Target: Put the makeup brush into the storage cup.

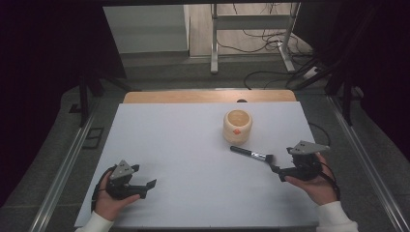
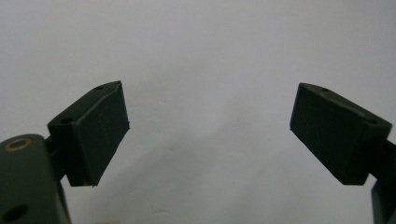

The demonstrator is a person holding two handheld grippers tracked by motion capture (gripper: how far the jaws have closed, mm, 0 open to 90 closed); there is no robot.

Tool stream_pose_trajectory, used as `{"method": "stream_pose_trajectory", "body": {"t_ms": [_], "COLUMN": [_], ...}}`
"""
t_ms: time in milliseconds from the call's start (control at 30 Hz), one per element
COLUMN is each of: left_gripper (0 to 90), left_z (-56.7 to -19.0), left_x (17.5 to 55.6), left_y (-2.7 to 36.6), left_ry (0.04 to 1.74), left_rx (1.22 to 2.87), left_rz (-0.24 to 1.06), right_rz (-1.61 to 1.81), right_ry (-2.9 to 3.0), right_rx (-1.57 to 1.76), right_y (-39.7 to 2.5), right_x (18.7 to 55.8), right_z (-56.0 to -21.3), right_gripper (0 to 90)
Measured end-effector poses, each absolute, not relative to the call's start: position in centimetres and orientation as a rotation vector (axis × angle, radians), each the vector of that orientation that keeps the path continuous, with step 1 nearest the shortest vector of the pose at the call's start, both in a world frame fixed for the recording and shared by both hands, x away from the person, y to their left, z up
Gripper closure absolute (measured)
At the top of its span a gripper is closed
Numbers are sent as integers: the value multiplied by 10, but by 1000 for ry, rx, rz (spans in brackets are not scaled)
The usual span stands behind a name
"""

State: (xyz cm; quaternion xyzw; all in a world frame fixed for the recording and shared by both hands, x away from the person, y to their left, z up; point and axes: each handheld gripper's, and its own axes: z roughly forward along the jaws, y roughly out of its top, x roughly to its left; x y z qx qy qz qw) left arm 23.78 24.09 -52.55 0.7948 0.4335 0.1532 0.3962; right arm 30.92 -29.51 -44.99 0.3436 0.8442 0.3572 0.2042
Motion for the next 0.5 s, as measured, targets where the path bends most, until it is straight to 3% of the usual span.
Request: {"method": "stream_pose_trajectory", "body": {"t_ms": [500], "left_gripper": [124], "left_z": [-526], "left_x": [238], "left_y": [240], "left_ry": [1096], "left_rx": [2014], "left_rz": [381], "right_rz": [948], "right_ry": [2401], "right_rx": [913], "right_y": [-277], "right_x": [325], "right_z": [-442], "right_gripper": [121]}}
